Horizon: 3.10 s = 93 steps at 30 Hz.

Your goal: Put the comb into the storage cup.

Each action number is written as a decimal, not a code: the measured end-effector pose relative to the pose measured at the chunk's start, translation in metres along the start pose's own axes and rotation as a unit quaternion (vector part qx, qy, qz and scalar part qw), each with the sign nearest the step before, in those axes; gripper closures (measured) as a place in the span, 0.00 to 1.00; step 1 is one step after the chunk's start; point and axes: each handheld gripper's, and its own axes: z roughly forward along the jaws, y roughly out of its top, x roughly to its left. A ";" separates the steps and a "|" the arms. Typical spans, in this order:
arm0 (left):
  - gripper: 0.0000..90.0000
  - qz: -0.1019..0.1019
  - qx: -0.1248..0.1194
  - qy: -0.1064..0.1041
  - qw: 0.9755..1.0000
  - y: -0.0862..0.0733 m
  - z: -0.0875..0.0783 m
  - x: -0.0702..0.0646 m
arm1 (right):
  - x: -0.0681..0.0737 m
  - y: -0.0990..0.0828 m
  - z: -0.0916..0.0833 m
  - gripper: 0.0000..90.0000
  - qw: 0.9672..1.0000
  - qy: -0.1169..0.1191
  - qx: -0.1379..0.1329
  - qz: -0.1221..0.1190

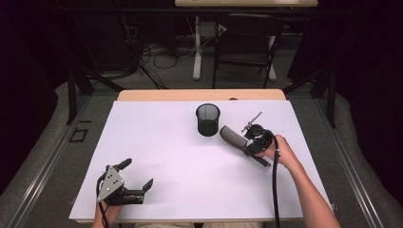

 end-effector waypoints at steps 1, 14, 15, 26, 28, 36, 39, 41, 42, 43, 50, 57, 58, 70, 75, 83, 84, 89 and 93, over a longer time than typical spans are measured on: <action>0.00 0.000 -0.001 0.000 1.000 0.000 0.000 0.000 | 0.000 -0.001 -0.001 0.80 1.000 0.000 -0.005 0.000; 0.00 -0.001 -0.001 0.001 1.000 0.000 0.000 0.000 | 0.006 -0.012 -0.013 0.80 0.998 0.000 -0.070 0.008; 0.00 -0.001 -0.001 0.001 1.000 0.000 0.000 0.000 | 0.006 -0.012 -0.013 0.80 0.997 0.001 -0.070 0.008; 0.00 0.001 -0.001 0.000 1.000 0.000 0.000 0.000 | 0.011 -0.018 -0.019 0.80 0.994 -0.006 -0.106 0.010; 0.00 -0.001 -0.001 -0.001 1.000 0.000 0.000 0.000 | 0.011 -0.019 -0.020 0.80 0.993 -0.009 -0.118 0.011; 0.00 -0.001 0.000 -0.001 1.000 0.000 0.000 0.000 | 0.011 -0.022 -0.023 0.80 0.990 -0.010 -0.139 0.018; 0.00 -0.002 0.000 0.000 1.000 0.000 0.000 0.000 | 0.010 -0.023 -0.023 0.80 0.989 -0.007 -0.149 0.020; 0.00 -0.002 0.000 0.001 1.000 0.000 0.000 0.000 | 0.011 -0.023 -0.022 0.80 0.988 -0.008 -0.154 0.022; 0.00 -0.001 0.000 0.000 1.000 0.000 0.000 0.000 | 0.011 -0.024 -0.022 0.80 0.988 -0.008 -0.154 0.023; 0.00 -0.001 0.000 0.001 1.000 0.000 0.000 0.000 | 0.012 -0.024 -0.021 0.80 0.987 -0.010 -0.157 0.023; 0.00 0.000 0.000 0.001 1.000 0.000 -0.001 0.000 | 0.013 -0.025 -0.023 0.80 0.985 -0.014 -0.169 0.026; 0.00 0.001 -0.001 0.001 1.000 0.000 0.000 0.000 | 0.014 -0.025 -0.025 0.80 0.982 -0.016 -0.184 0.031; 0.00 0.001 0.000 0.001 1.000 0.000 0.000 0.000 | 0.014 -0.026 -0.025 0.80 0.981 -0.017 -0.192 0.031; 0.00 -0.001 0.000 0.000 1.000 0.000 0.000 0.000 | 0.018 -0.026 -0.026 0.80 0.975 -0.023 -0.218 0.035; 0.00 -0.002 0.001 0.000 1.000 0.000 0.000 0.000 | 0.018 -0.027 -0.026 0.80 0.973 -0.026 -0.228 0.037; 0.00 -0.004 0.001 0.000 1.000 0.000 0.001 0.001 | 0.019 -0.026 -0.028 0.80 0.966 -0.028 -0.255 0.042; 0.00 -0.004 0.001 -0.001 1.000 0.000 0.001 0.001 | 0.019 -0.026 -0.028 0.80 0.965 -0.029 -0.257 0.041; 0.00 -0.003 0.001 -0.001 1.000 -0.001 0.002 0.001 | 0.021 -0.026 -0.029 0.80 0.962 -0.031 -0.268 0.038; 0.00 -0.002 0.002 -0.001 1.000 0.000 0.002 0.001 | 0.022 -0.025 -0.029 0.80 0.959 -0.035 -0.279 0.040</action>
